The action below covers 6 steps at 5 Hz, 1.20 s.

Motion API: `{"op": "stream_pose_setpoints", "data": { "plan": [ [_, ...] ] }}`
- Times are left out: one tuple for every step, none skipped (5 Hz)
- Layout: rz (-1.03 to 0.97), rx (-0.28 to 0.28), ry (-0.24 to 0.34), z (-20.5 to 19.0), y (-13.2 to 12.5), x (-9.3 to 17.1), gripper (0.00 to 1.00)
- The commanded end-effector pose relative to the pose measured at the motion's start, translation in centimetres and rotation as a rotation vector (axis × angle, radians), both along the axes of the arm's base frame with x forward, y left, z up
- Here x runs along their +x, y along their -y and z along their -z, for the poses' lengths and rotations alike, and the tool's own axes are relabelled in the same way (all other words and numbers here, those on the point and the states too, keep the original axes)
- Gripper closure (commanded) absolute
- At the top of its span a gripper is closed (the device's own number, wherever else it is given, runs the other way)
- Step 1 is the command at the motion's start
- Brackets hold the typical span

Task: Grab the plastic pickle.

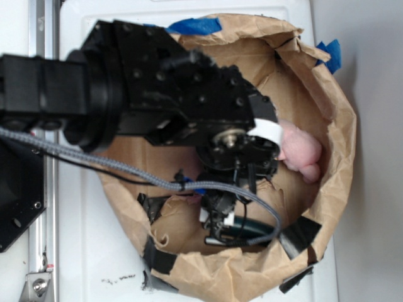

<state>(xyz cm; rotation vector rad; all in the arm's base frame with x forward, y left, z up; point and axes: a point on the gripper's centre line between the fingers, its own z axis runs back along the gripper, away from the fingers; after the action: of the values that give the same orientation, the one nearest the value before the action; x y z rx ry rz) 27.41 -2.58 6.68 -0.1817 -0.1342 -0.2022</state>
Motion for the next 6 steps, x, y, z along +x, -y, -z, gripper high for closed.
{"op": "stream_pose_setpoints", "data": {
  "plan": [
    [0.037,-0.069,0.082,-1.3,3.4,0.8,0.00],
    [0.040,-0.138,0.051,-1.1,3.9,0.9,0.00],
    [0.068,-0.122,0.069,-0.6,4.4,0.6,0.00],
    [0.095,-0.131,0.076,-0.1,4.8,0.1,0.00],
    [0.118,-0.130,0.069,0.4,5.2,-0.2,0.00],
    [0.227,-0.076,0.080,1.2,5.9,-0.2,0.00]
  ]
}}
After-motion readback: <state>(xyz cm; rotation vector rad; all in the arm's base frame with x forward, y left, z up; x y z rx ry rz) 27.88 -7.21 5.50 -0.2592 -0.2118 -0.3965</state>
